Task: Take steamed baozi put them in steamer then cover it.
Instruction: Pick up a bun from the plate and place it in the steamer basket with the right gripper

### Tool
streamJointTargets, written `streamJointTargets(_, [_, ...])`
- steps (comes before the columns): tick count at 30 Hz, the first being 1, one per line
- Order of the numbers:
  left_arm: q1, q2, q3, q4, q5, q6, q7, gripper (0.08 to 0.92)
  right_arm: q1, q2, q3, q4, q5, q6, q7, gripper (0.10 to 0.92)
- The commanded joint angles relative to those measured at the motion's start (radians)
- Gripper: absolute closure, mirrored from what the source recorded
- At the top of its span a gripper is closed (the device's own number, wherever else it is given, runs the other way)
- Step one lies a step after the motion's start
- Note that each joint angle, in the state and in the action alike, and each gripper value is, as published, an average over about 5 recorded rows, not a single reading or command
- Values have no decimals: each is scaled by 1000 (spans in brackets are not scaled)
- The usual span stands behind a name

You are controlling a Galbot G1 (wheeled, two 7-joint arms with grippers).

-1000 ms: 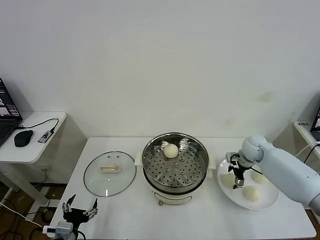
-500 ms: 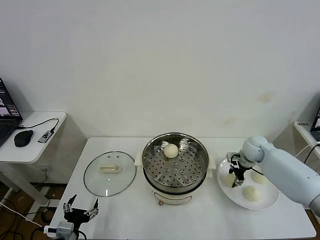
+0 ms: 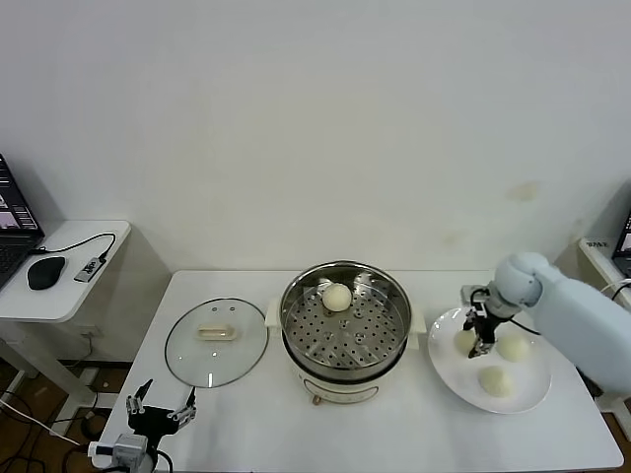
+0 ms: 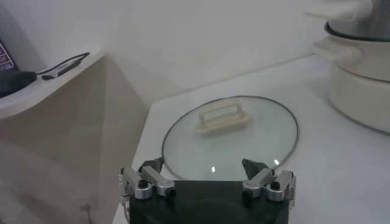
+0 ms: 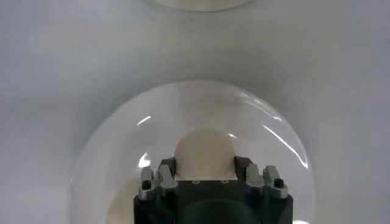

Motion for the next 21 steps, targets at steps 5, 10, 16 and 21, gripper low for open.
streamJointTargets(5, [-8,22,-10,-19,14,5,-13,177,593,27,-411,121,322,-107,-59,436])
streamJointTargets(10, [6,30,-14,-42,8,3,-26,177,684,119,-482,116,441,-160,-64,436])
streamJointTargets(16, [3,28,-18,-65,7,9,-22,177,713,234,-511,112,558,-227,-58,435])
streamJointTargets(21, [-2,21,-16,-77,7,12,-19,177,670,328,-511,95,579,-261,-42,432])
